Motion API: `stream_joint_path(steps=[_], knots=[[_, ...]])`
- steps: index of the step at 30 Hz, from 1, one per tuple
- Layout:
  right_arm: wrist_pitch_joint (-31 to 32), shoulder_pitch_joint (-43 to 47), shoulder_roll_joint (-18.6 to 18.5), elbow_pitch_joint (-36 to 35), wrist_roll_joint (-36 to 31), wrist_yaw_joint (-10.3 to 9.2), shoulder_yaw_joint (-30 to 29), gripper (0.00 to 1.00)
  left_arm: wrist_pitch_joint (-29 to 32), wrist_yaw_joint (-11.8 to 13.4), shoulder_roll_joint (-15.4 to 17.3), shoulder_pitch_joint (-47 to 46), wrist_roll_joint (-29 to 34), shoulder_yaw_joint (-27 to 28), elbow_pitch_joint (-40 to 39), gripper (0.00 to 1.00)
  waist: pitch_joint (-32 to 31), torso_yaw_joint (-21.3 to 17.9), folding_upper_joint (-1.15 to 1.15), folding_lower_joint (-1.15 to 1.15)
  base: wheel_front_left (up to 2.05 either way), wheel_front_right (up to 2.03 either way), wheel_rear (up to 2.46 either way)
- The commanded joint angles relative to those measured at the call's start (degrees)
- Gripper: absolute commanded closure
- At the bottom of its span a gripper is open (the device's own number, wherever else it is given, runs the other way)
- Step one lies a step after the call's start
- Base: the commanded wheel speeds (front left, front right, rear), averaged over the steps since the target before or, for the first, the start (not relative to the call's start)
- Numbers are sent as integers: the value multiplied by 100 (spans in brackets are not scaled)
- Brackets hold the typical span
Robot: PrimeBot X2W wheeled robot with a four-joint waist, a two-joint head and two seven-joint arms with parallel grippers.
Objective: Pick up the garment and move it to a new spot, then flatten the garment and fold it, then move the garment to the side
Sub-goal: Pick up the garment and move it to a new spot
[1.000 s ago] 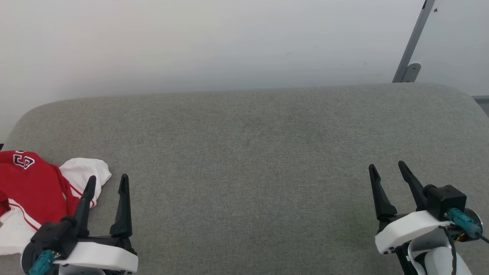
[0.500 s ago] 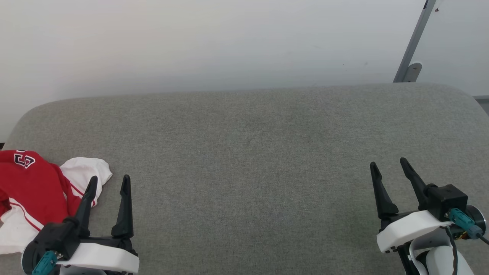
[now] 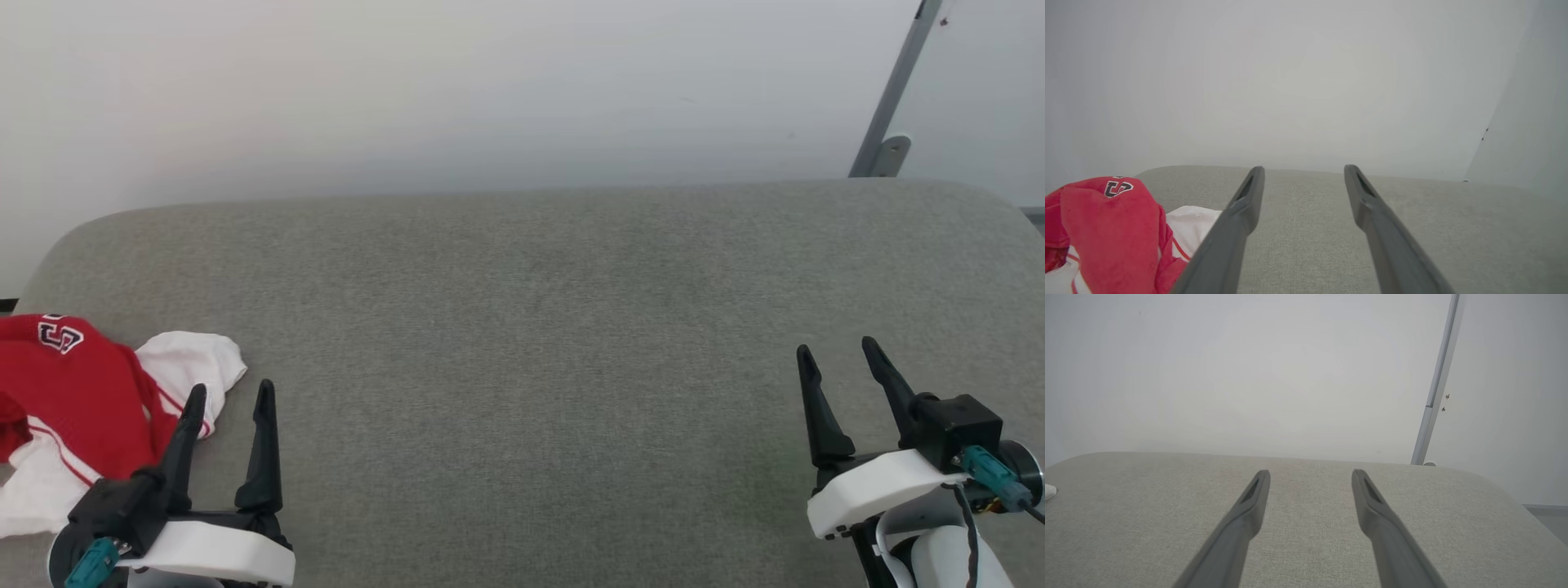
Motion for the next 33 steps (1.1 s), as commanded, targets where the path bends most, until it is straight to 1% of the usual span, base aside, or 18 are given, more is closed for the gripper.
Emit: stream_joint_path(steps=[1,5,6,8,9,10,15,25,33], knots=[[10,4,20,-22,-37,-2,43,0,-31,-18,24,-35,-40,37,39,0,-15,74,0,0,0,0,0],[46,-3,27,-46,-38,-2,119,0,-30,-13,45,-68,-63,119,117,0,-56,288,0,0,0,0,0],[46,-3,27,-46,-38,-2,119,0,-30,-13,45,-68,-63,119,117,0,-56,288,0,0,0,0,0],[58,-29,11,-30,-13,-2,166,0,-30,7,39,-87,-77,198,162,0,-80,431,0,0,0,0,0],[69,-61,6,-12,16,-2,240,0,-29,27,34,-101,-81,255,219,0,-108,587,0,0,0,0,0],[69,-61,6,-12,16,-2,240,0,-29,27,34,-101,-81,255,219,0,-108,587,0,0,0,0,0],[112,-104,33,26,47,-2,412,0,-23,138,3,-119,-43,374,335,0,-181,1032,0,0,0,0,0],[112,-164,86,118,148,-2,661,0,-22,227,27,-21,11,530,405,0,-291,1962,0,0,0,0,0],[55,-206,133,220,216,-2,818,0,-22,251,108,-36,-61,644,487,0,-326,2472,0,0,0,0,0]])
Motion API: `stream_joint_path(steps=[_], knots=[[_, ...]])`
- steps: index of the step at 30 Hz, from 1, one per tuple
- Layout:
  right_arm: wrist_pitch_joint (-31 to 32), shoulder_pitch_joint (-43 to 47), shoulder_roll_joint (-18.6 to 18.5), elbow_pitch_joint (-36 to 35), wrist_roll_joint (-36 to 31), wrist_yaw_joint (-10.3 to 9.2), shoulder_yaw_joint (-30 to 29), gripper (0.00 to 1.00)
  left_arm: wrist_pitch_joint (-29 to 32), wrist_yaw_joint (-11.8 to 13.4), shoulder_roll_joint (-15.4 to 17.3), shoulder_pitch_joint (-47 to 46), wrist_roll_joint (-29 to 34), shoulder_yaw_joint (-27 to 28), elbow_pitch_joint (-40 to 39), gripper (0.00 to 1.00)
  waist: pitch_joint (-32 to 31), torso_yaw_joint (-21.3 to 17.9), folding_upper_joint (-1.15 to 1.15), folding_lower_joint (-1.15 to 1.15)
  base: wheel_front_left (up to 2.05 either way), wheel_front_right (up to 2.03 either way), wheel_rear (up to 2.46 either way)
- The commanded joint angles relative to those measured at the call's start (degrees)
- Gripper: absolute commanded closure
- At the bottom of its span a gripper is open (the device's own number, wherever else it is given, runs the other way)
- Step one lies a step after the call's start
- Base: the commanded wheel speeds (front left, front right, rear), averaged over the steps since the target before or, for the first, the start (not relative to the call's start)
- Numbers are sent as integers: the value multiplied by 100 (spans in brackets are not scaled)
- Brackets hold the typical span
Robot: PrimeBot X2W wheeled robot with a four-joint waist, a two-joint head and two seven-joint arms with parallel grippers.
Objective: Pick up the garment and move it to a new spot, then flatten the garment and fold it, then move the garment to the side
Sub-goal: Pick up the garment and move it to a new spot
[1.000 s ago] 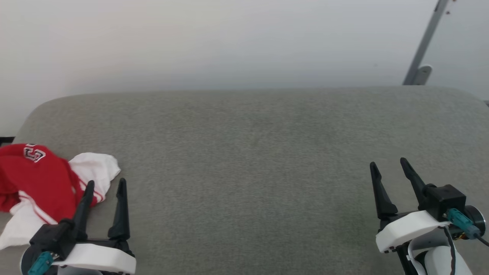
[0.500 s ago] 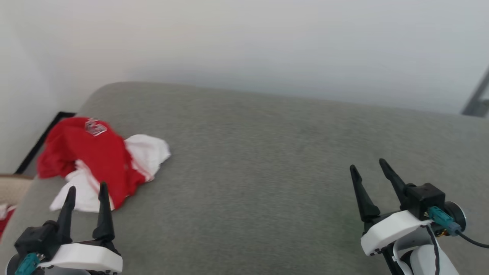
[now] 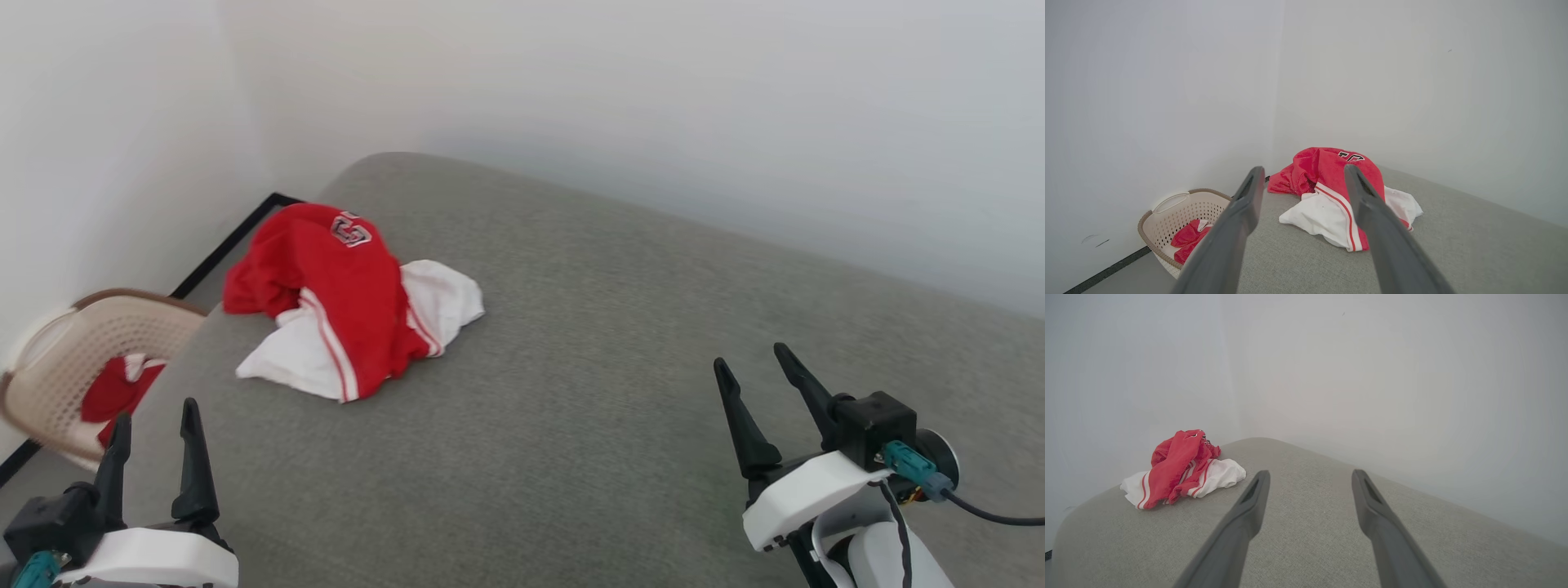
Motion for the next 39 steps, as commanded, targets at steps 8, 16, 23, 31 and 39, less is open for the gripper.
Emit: stream_joint_path(steps=[8,16,23,31,39], knots=[[-92,-27,39,92,-3,-2,-33,0,-12,80,-70,74,-16,22,-65,0,4,324,0,0,0,0,0],[-104,51,28,68,-18,-2,-246,0,22,75,-34,-244,-86,-9,49,0,102,266,0,0,0,0,0],[-18,-3,-4,-89,-91,-2,-393,0,96,-7,127,-797,-158,-96,290,0,344,11,0,0,0,0,0],[199,-273,-103,-488,-234,-2,-515,0,117,-153,489,-2033,-304,-214,1124,0,1079,-512,0,0,0,0,0],[385,-653,-230,-949,-356,-2,-616,0,221,-240,913,-3547,-653,-471,2610,0,2136,-1074,0,0,0,0,0]])
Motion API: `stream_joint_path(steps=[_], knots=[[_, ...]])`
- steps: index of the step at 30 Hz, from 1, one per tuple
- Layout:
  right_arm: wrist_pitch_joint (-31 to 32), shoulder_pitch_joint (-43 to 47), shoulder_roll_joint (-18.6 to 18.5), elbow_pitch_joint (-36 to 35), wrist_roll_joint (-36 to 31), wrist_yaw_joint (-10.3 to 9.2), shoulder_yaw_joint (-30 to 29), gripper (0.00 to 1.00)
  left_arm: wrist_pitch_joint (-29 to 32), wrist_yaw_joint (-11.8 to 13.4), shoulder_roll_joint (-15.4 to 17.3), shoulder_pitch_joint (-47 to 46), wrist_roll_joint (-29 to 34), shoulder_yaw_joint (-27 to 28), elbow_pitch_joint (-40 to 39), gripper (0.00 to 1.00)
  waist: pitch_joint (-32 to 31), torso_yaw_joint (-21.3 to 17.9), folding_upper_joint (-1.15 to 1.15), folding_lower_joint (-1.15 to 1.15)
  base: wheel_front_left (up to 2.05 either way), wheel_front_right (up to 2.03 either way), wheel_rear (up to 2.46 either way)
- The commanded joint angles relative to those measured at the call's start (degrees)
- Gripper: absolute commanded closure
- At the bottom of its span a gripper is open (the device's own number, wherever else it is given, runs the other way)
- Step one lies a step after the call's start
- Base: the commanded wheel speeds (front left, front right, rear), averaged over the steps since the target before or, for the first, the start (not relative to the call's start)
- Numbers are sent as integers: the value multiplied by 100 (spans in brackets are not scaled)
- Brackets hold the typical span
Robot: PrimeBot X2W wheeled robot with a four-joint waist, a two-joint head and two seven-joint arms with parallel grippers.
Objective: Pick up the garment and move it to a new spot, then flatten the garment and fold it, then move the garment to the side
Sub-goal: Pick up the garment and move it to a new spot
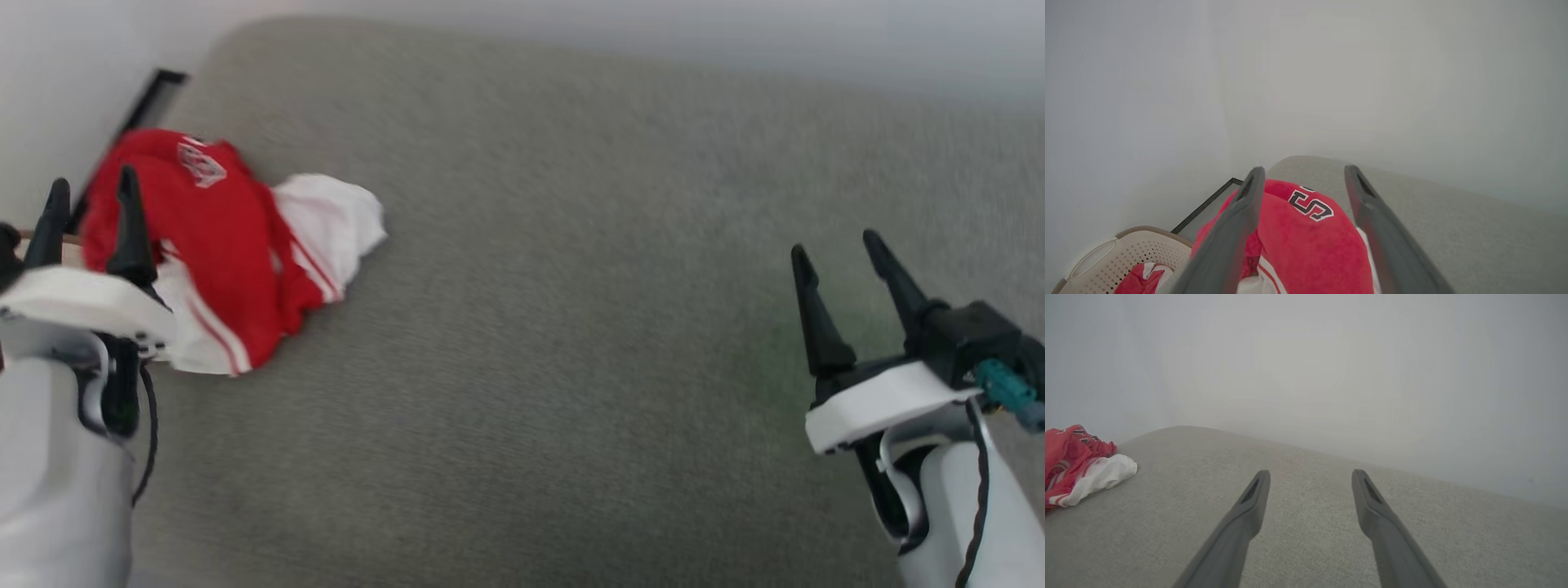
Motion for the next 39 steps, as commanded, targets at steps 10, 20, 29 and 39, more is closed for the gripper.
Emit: stream_joint_path(steps=[10,20,29,39], knots=[[234,-284,-66,-450,-172,-2,-33,0,1022,-29,303,-1340,-624,-414,2099,0,1142,-718,0,0,0,0,0],[467,-237,-81,-824,-231,-2,-72,0,2666,27,188,-1737,-965,-590,3543,0,1498,-820,0,0,0,0,0],[530,-181,-59,-873,-231,-2,-113,0,3305,42,-70,-1565,-1035,-699,3846,0,1539,-731,0,0,0,0,0],[414,-118,4,-705,-185,-2,-209,0,2144,-10,677,-2117,-872,-841,3363,100,1146,-544,0,0,0,0,0]])
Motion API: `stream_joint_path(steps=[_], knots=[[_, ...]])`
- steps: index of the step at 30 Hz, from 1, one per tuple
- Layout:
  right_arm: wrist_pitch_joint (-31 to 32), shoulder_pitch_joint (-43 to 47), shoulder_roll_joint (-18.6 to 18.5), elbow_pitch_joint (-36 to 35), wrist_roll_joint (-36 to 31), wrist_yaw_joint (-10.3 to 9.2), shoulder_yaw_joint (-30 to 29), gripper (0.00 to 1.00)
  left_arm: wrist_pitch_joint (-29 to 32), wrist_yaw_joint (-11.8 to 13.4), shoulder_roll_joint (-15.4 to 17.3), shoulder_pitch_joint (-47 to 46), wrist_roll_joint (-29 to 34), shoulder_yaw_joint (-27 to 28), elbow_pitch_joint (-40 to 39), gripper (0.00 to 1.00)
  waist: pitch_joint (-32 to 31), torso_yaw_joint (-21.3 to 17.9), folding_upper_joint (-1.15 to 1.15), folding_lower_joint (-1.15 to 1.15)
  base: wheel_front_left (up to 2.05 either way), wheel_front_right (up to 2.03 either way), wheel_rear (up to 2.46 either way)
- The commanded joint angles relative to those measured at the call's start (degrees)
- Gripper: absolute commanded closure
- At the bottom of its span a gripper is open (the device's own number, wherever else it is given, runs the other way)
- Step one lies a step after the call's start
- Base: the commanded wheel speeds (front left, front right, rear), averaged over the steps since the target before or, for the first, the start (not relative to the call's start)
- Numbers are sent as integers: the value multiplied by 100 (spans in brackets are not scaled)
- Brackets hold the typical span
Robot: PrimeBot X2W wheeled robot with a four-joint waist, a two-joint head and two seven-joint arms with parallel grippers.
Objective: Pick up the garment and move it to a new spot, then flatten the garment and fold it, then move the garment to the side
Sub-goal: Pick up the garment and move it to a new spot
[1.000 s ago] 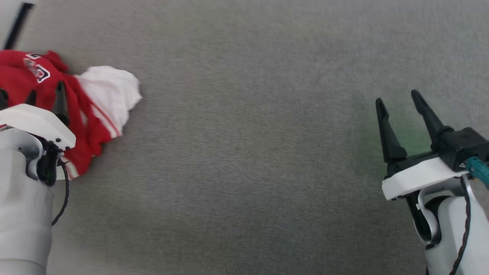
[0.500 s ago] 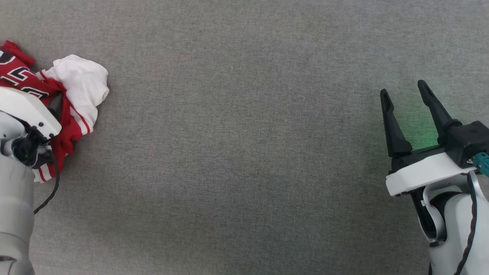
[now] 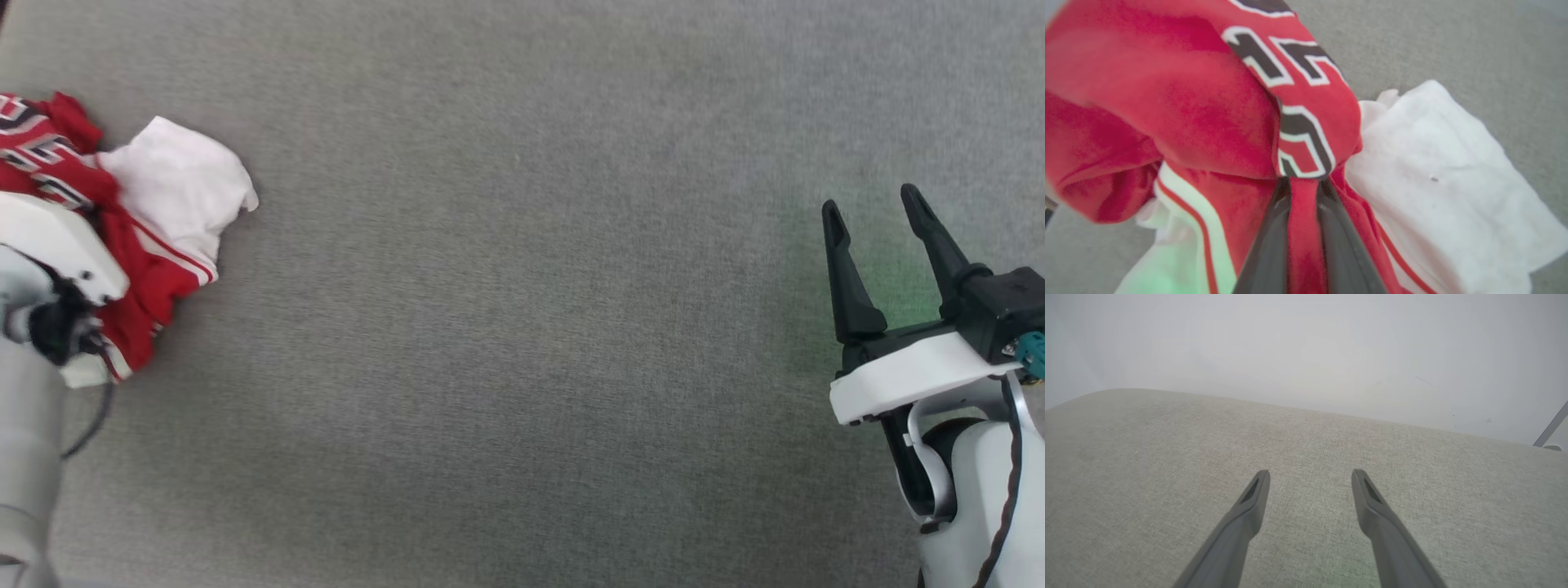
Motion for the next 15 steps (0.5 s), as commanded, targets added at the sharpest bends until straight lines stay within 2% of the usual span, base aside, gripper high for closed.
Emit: stream_joint_path(steps=[1,8,15], knots=[[-52,39,27,21,28,-2,-3,0,-142,8,133,9,37,-29,-81,100,-144,66,0,0,0,0,0],[-215,254,129,225,89,-2,-152,0,-934,-5,438,33,110,-423,-775,100,-708,250,0,0,0,0,0],[-379,546,233,367,152,-2,-319,0,-1176,-5,780,206,38,-817,-1580,100,-1330,425,0,0,0,0,0]])
